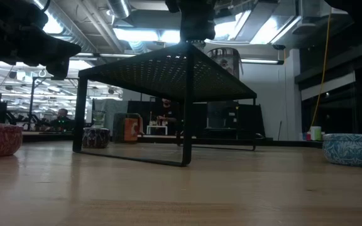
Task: Pick & Place candle stick holders
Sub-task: Put the top right glass candle holder on the shelf
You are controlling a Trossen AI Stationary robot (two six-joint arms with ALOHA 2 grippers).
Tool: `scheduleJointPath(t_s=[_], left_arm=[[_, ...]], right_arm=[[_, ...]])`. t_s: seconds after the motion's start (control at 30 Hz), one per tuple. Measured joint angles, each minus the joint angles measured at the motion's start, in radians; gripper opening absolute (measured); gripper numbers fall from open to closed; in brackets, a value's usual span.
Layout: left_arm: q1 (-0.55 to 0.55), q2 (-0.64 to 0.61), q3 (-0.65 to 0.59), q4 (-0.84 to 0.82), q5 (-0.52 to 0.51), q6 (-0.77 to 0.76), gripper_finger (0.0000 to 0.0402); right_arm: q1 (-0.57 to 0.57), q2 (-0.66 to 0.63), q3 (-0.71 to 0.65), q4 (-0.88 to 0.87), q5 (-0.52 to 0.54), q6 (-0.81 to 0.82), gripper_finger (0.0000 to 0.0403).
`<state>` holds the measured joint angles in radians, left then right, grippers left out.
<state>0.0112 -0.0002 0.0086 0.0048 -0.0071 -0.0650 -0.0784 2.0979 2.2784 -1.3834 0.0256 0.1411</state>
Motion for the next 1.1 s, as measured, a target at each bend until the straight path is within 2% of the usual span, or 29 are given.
scheduleJointPath(t_s=[0.23, 0.5, 0.77, 1.1], left_arm=[[0.0, 0.0, 0.0, 0.0, 0.0, 0.0, 0.0002], [0.0, 0.0, 0.0, 0.0, 0.0, 0.0, 0.0002], [0.0, 0.0, 0.0, 0.0, 0.0, 0.0, 0.0002], [0.0, 0.0, 0.0, 0.0, 0.0, 0.0, 0.0002]], right_arm=[[0.001, -0.02, 0.011, 0.011, 0.057, -0.027, 0.0304], [0.009, -0.093, 0.019, -0.017, 0.052, -0.027, 0.0296], [0.024, -0.116, 0.016, -0.121, 0.039, 0.003, 0.0233], [0.033, -0.118, -0.085, -0.146, -0.011, 0.011, 0.0103]])
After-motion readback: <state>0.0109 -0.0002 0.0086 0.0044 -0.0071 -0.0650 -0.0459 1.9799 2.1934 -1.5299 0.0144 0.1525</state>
